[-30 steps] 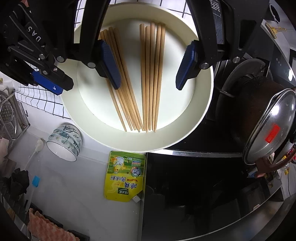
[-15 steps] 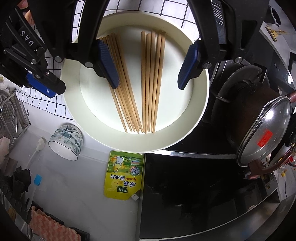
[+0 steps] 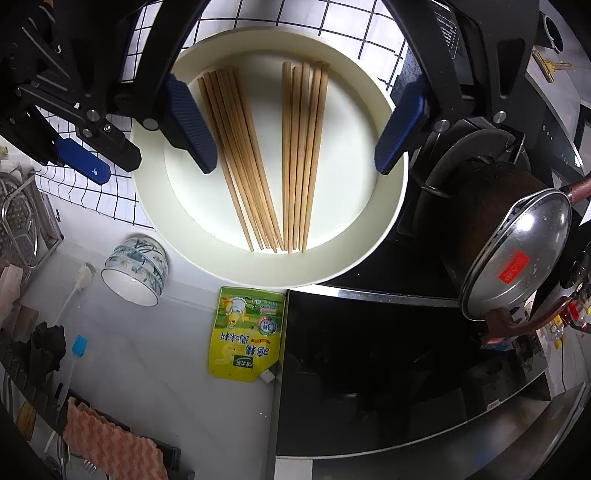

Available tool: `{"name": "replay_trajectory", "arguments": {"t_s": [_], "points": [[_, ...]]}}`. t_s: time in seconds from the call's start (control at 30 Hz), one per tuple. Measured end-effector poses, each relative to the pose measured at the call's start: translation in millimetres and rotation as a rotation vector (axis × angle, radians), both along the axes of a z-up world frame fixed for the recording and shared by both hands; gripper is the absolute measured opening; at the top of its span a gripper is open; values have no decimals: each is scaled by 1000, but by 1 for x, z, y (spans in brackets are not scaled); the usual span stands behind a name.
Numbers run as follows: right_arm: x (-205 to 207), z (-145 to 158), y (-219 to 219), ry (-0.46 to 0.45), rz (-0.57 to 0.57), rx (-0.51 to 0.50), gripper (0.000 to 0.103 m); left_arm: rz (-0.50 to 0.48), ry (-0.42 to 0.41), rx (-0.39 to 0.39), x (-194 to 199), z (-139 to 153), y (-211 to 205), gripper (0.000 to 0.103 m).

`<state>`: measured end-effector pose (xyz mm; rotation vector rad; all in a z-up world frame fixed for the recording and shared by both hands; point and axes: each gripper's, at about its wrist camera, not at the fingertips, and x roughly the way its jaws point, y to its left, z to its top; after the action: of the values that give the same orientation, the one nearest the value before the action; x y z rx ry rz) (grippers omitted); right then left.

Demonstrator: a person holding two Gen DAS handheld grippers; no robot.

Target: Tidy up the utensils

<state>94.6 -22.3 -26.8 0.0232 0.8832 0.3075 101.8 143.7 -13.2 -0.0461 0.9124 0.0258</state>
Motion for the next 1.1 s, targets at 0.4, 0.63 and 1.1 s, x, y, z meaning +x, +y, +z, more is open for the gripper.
{"name": "replay_trajectory", "arguments": {"t_s": [0.4, 0.63, 1.1], "points": [[-3, 3, -2, -11, -9, -20, 45, 21, -7, 21, -1, 7, 2, 91], [-4, 4, -1, -19, -4, -26, 45, 34, 1, 41, -1, 6, 2, 92], [-8, 7, 1, -26, 2, -30, 45, 39, -1, 53, -4, 7, 2, 92]]}}
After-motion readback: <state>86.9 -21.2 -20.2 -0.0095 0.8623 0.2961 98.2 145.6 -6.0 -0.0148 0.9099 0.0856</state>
